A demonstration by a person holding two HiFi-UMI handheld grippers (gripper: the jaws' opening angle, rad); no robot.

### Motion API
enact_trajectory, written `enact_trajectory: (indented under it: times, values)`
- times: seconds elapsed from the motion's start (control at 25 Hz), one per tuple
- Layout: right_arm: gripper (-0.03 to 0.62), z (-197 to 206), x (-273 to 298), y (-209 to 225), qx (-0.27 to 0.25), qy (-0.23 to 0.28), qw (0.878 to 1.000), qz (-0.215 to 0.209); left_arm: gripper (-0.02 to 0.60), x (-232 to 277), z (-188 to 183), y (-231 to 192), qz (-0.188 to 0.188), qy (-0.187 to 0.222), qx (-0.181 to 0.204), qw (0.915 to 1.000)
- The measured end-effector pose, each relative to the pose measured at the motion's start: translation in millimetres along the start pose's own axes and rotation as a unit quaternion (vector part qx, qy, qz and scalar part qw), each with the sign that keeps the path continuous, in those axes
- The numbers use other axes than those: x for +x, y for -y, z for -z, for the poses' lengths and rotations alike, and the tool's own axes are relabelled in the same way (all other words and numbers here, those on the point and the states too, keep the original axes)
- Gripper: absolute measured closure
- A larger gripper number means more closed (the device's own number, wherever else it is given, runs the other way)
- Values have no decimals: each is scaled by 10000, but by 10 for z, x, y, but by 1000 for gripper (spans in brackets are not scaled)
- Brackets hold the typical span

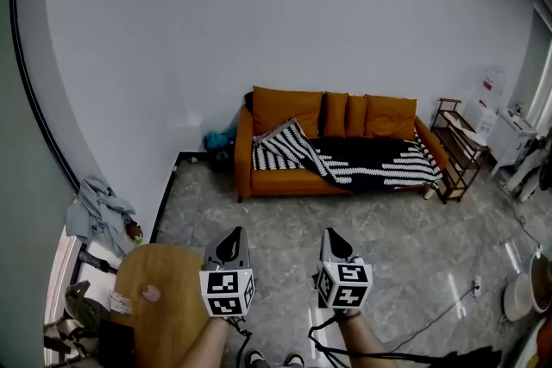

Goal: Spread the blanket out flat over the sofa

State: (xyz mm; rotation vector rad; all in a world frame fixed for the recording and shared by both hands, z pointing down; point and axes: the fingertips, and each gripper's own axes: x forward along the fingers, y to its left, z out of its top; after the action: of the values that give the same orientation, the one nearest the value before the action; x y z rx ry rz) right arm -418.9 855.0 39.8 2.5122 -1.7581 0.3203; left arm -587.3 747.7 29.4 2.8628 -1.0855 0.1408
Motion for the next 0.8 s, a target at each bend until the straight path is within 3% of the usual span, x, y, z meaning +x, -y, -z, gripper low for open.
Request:
enact_trajectory:
  times: [0.44,0.8]
  values:
    - [589,174,136,2,165,-170,9987,456,592,104,161,-283,232,-152,103,9996]
    - [589,228,538,305,300,-339,9968,664,592,634,171,-300,387,-250,136,9988]
